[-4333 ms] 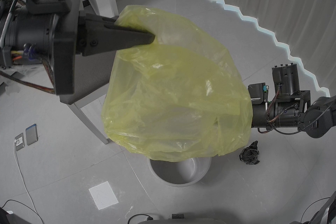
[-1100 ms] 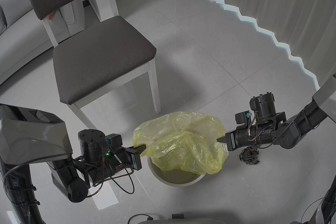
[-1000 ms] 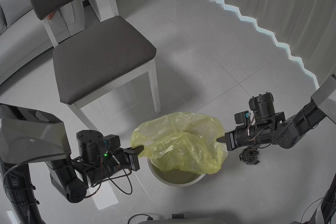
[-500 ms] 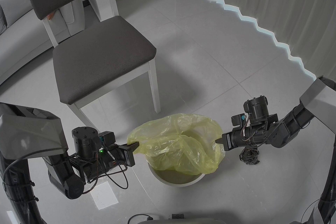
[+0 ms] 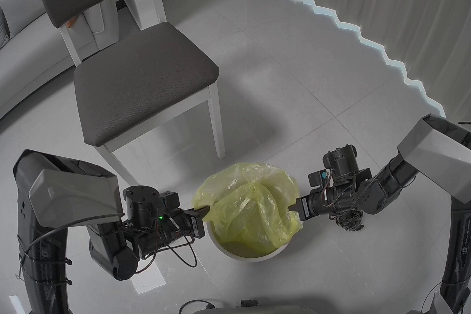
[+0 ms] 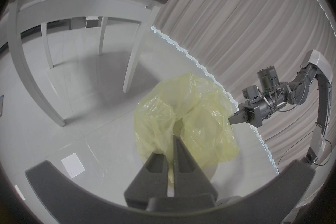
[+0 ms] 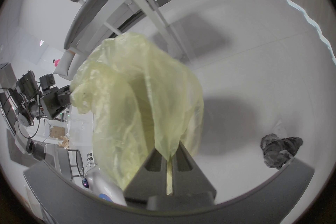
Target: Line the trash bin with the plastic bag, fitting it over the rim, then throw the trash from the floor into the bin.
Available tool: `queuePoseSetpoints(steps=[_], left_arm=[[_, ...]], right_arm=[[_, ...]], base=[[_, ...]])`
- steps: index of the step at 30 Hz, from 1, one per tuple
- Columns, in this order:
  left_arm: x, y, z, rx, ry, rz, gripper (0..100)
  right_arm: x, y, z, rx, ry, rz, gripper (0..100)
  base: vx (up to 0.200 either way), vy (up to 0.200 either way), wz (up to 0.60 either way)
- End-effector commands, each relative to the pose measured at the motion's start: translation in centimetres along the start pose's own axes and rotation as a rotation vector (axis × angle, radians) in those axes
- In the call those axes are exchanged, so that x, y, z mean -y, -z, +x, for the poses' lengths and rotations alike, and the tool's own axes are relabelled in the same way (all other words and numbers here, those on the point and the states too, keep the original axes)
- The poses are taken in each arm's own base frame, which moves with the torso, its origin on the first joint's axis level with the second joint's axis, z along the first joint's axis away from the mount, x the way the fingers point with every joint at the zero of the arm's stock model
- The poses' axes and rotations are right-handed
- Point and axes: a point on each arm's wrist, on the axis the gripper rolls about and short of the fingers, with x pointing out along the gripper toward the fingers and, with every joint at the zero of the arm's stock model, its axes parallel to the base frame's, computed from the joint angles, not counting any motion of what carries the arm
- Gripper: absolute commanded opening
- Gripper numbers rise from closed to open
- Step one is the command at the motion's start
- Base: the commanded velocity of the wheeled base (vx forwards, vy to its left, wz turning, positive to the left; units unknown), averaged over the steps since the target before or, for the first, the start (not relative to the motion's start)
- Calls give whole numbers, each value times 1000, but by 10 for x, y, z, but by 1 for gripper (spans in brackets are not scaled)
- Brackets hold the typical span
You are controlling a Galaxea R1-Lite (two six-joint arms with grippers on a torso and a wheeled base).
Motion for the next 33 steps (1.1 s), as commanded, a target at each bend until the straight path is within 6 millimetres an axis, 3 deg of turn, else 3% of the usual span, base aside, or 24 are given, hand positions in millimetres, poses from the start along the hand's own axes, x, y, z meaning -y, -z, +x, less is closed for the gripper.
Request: queuePoseSetpoints(steps=[1,4,9,15,26,27,30,33], left_arm=[[-8,11,-6,-48,-28,-18,0],[-15,15,-16,-59,-32,-31,0],[-33,34,-21,-89,-43,-53,0],[-47,35,-24,-96,-36,-72,0],[-46,34,-28,-101,-25,-68,0],[-46,33,-28,-100,-23,-67,0],[-42,30,-29,-91,-13,-59,0],[-36,24,-32,-77,2,-50,0]], right_arm=[[-15,3,6,-17,-26,-26,0],[-12,6,4,-27,-21,-25,0],[22,17,-20,-48,49,20,0],[54,34,-33,-82,107,33,0],[53,34,-25,-91,100,23,0],[52,35,-26,-93,99,22,100],[49,35,-35,-88,100,20,100],[37,25,-65,-31,102,0,100]], base=[[0,0,0],[0,0,0],[0,0,0],[0,0,0],[0,0,0],[0,0,0],[0,0,0],[0,0,0]])
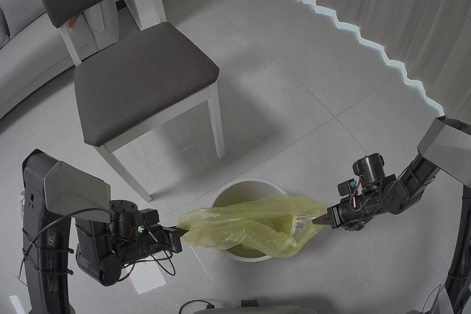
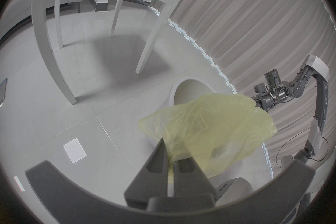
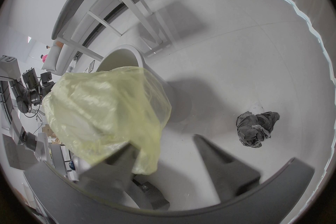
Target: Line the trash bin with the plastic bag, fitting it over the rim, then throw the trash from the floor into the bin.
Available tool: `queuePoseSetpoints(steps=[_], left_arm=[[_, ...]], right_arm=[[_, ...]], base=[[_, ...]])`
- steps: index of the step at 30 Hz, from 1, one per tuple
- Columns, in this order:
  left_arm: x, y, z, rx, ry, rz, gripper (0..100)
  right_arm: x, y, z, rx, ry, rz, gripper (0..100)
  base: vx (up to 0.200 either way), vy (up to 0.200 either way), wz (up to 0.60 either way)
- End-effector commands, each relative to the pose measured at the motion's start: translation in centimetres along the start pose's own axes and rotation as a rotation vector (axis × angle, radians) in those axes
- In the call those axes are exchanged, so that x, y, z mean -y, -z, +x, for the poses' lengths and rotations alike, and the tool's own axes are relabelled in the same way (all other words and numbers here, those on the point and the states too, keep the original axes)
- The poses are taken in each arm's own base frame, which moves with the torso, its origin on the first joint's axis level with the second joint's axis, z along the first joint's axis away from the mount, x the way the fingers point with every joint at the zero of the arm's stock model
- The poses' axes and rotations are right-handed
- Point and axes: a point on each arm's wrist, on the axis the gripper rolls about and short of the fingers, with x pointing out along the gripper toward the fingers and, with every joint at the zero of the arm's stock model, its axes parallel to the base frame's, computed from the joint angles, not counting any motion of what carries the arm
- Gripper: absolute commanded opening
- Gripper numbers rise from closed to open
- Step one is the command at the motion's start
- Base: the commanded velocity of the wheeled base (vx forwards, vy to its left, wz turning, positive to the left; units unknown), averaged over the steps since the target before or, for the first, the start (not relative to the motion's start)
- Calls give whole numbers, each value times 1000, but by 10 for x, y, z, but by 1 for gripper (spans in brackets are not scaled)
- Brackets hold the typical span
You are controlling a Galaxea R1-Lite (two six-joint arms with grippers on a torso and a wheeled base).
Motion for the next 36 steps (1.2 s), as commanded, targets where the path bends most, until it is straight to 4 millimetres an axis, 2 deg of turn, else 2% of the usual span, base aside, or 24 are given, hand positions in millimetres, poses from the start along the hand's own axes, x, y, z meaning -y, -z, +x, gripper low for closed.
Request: queuePoseSetpoints(steps=[1,2,4,5,7,11,14,15,18,20,23,24,31,36], left_arm=[[9,-9,-5,37,23,21,0],[11,-10,-5,41,28,24,0],[11,-10,-6,39,28,26,0],[12,-10,-7,42,28,27,0],[13,-10,-8,37,28,27,0],[13,-7,-10,30,17,23,0],[13,-7,-10,26,18,26,0],[13,-7,-9,28,18,31,100],[13,-8,-10,31,19,39,100],[13,-8,-10,31,19,39,100],[13,-8,-10,31,19,39,100],[13,-8,-10,31,19,39,100],[15,-9,-13,35,21,55,100],[17,-12,-15,44,24,59,100]], right_arm=[[-10,-7,-35,63,2,-20,100],[-15,-12,-51,95,2,-33,100],[-20,-13,-61,111,-2,-43,100],[-31,-13,-72,127,-14,-63,100],[-52,-10,-80,133,-55,-108,100],[-94,2,-82,110,-142,-202,100],[-117,9,-79,86,-189,-258,100],[-122,10,-77,78,-200,-271,100],[-133,15,-71,54,-226,-299,100],[-134,19,-60,22,-229,-303,100],[-132,22,-43,-3,-225,-302,100],[-132,22,-43,-3,-225,-302,100],[-118,14,10,65,-213,-295,100],[-117,12,27,54,-213,-295,100]], base=[[0,0,0],[0,0,0],[0,0,0],[0,0,0],[0,0,0],[0,0,0],[0,0,0],[0,0,0],[0,0,0],[0,0,0],[0,0,0],[0,0,0],[0,0,0],[0,0,0]])
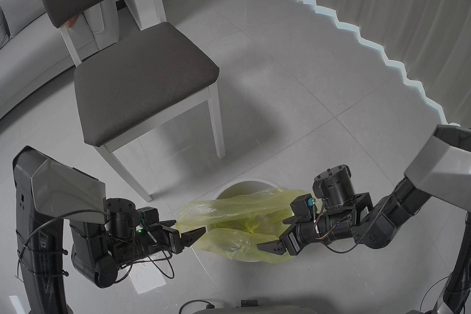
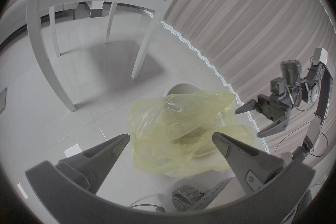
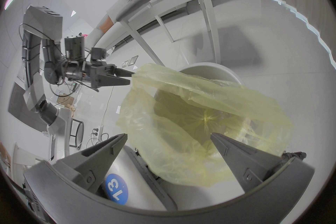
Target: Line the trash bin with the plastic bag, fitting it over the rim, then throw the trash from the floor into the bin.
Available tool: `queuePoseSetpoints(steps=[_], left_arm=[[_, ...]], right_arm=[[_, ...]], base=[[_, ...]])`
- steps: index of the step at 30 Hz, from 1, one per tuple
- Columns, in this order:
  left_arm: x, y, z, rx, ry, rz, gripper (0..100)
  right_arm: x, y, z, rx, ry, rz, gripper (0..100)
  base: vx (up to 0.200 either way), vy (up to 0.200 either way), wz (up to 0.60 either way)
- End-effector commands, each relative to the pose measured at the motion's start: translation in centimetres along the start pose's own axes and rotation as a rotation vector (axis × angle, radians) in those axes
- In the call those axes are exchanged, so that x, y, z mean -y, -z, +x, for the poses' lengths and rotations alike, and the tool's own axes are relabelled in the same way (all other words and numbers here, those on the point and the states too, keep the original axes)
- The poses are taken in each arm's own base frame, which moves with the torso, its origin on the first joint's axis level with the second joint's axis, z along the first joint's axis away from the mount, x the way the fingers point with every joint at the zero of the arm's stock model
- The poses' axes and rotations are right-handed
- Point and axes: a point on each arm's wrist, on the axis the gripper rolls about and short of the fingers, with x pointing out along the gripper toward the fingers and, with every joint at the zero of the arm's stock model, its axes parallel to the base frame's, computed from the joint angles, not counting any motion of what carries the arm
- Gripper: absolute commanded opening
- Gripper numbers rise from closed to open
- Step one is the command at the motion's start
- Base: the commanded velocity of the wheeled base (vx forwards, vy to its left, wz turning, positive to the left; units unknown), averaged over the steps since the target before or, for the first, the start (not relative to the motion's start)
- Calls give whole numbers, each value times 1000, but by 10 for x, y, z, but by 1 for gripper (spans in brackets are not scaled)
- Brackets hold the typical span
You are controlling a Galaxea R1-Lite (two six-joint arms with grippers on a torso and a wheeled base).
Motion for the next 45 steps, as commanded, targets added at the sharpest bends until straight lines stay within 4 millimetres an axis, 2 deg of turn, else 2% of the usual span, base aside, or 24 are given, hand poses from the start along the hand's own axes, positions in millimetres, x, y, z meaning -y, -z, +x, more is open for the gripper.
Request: queuePoseSetpoints(steps=[1,11,12,18,28,33,36,44,45], left_arm=[[3,-6,-3,30,8,12,100],[5,-8,-6,38,11,16,100],[7,-8,-5,36,18,18,100],[9,-8,-5,37,24,23,100],[17,-8,-1,38,47,38,100],[17,-8,-1,38,50,38,100],[18,-10,0,47,50,41,100],[18,-15,5,70,54,49,100],[17,-15,5,74,51,49,100]], right_arm=[[11,13,29,-51,1,17,100],[4,20,29,-75,-13,-3,100],[3,21,31,-81,-14,-16,0],[-5,24,31,-97,-31,-29,0],[-31,48,37,-192,-85,-68,0],[-24,59,54,-227,-78,-56,0],[-19,56,63,-219,-71,-51,0],[-16,53,65,-256,-58,-79,0],[-16,55,65,-261,-47,-86,100]], base=[[0,0,0],[0,0,0],[0,0,0],[0,0,0],[0,0,0],[0,0,0],[0,0,0],[0,0,0],[0,0,0]])
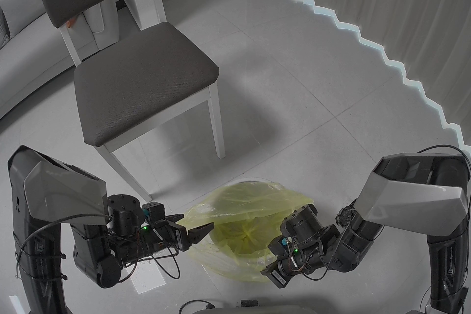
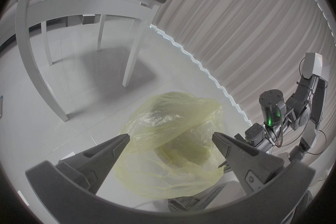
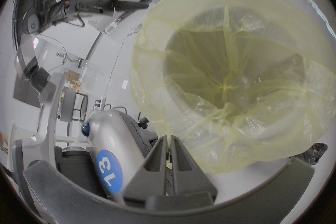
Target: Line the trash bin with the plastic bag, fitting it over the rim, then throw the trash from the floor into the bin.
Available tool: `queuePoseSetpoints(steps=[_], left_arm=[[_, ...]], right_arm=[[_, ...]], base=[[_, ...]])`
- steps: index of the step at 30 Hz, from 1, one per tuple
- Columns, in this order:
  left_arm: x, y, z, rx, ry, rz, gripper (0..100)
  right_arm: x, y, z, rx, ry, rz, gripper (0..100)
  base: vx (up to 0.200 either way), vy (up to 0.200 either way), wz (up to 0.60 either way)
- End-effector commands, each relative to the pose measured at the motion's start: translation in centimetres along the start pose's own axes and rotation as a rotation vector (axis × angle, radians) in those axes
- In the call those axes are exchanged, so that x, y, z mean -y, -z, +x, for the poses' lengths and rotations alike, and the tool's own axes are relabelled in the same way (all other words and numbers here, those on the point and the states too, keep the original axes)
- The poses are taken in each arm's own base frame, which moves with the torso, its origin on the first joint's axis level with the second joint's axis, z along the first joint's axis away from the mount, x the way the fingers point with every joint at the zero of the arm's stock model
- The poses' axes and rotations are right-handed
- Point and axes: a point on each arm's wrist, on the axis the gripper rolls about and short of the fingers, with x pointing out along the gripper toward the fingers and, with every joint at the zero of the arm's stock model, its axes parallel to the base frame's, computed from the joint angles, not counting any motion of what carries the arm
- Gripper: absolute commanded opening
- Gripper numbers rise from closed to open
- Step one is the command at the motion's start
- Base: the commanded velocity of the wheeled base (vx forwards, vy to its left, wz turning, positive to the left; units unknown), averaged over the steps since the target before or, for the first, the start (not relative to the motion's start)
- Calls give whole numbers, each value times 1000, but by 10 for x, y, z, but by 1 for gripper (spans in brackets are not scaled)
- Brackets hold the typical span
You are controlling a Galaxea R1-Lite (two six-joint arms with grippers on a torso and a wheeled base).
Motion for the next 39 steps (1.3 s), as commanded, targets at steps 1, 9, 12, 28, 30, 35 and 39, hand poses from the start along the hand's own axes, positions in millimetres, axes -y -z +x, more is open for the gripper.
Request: queuePoseSetpoints(steps=[1,9,12,28,30,35,39], left_arm=[[0,-5,3,33,0,9,100],[1,-16,-3,82,-26,33,100],[2,-19,-5,89,-24,35,100],[6,-23,-16,102,-27,39,100],[6,-23,-17,100,-29,38,100],[6,-21,-18,94,-45,37,100],[6,-21,-19,93,-46,34,100]], right_arm=[[2,2,2,-16,23,-9,100],[-12,-12,-44,71,36,-40,100],[-17,-13,-60,96,39,-46,100],[5,-49,-119,316,139,-50,100],[14,-54,-113,320,160,-84,100],[44,-61,-89,283,264,-243,100],[65,-65,-75,282,313,-355,100]], base=[[0,0,0],[0,0,0],[0,0,0],[0,0,0],[0,0,0],[0,0,0],[0,0,0]])
